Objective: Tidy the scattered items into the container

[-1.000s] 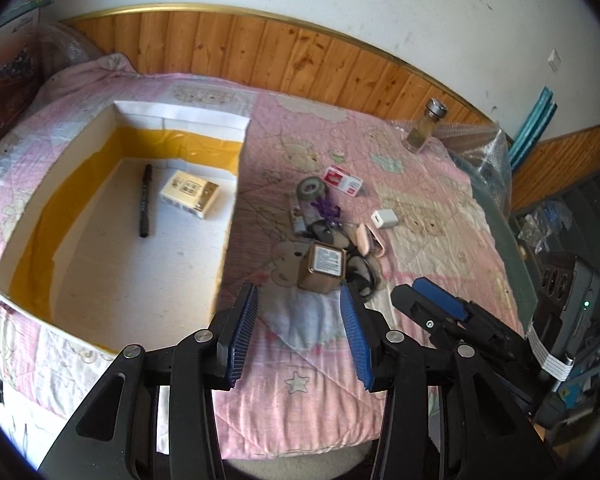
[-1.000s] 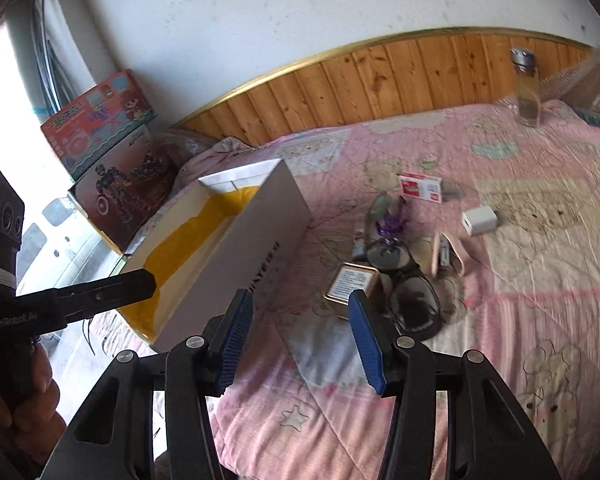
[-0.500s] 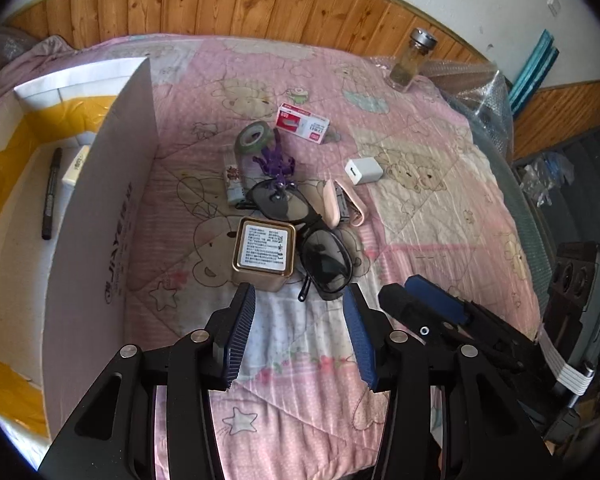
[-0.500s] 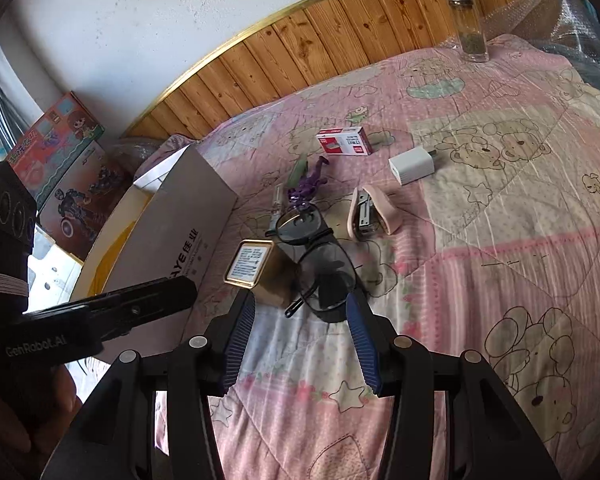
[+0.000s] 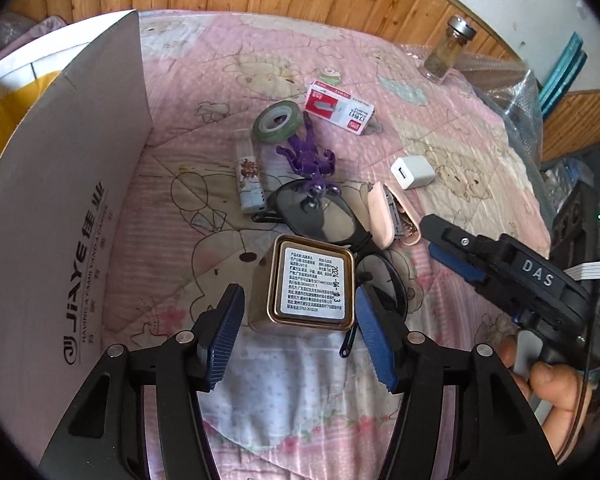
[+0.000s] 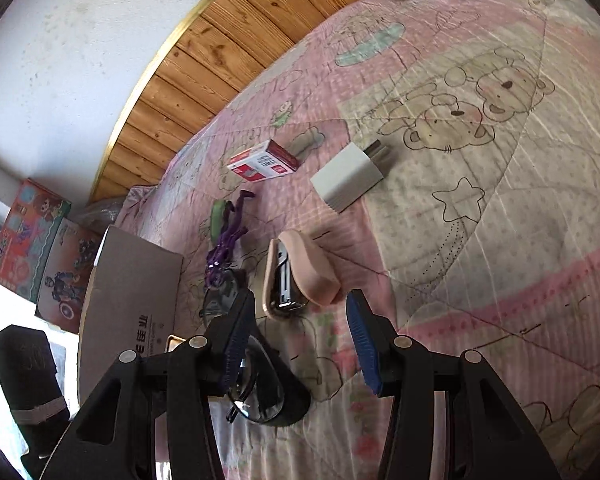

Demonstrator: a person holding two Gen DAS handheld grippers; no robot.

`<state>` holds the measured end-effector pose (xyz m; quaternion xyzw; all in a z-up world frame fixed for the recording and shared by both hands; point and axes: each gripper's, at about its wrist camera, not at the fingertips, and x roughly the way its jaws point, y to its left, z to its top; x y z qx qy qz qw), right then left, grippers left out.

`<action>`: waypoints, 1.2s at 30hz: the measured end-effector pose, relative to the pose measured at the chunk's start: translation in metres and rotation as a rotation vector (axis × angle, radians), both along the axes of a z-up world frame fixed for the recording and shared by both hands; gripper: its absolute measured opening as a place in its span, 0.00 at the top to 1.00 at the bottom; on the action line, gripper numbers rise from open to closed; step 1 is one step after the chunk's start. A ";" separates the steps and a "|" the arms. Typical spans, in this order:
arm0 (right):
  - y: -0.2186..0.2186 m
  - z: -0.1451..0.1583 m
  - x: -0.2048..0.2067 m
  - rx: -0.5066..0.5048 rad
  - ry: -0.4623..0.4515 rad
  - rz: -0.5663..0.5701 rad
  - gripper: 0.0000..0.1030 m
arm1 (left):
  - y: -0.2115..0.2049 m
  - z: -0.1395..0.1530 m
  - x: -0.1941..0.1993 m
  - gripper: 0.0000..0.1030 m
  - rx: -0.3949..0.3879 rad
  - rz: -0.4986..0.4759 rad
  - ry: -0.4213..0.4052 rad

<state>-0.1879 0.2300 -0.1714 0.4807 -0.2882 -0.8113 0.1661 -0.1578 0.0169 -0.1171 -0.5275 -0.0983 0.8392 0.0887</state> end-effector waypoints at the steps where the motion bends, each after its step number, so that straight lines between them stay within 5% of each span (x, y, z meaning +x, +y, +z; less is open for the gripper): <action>1: -0.001 -0.005 -0.004 -0.007 -0.016 0.002 0.52 | 0.001 -0.003 -0.003 0.43 -0.020 0.000 -0.005; 6: -0.013 -0.008 -0.019 0.013 -0.013 0.031 0.56 | -0.008 -0.017 -0.013 0.43 0.027 -0.007 -0.028; 7: -0.016 -0.007 -0.022 0.026 -0.013 0.045 0.71 | -0.010 -0.018 -0.013 0.43 0.042 -0.011 -0.027; 8: -0.022 -0.006 -0.025 0.047 -0.009 0.078 0.72 | -0.010 -0.018 -0.014 0.44 0.050 -0.014 -0.021; 11: -0.045 0.012 -0.025 0.224 0.086 0.140 0.72 | -0.012 -0.019 -0.012 0.45 0.057 -0.027 -0.004; 14: -0.081 0.031 -0.015 0.528 0.233 0.247 0.72 | -0.014 -0.019 -0.010 0.45 0.061 -0.033 0.003; 16: -0.094 0.027 -0.014 0.608 0.250 0.319 0.72 | -0.016 -0.020 -0.009 0.45 0.069 -0.033 0.008; 25: -0.088 0.002 -0.044 0.439 0.131 0.278 0.73 | -0.017 -0.028 -0.013 0.43 0.082 -0.028 0.020; 36: -0.059 0.016 -0.027 0.432 0.129 0.186 0.74 | -0.026 -0.008 -0.005 0.46 0.077 -0.017 0.048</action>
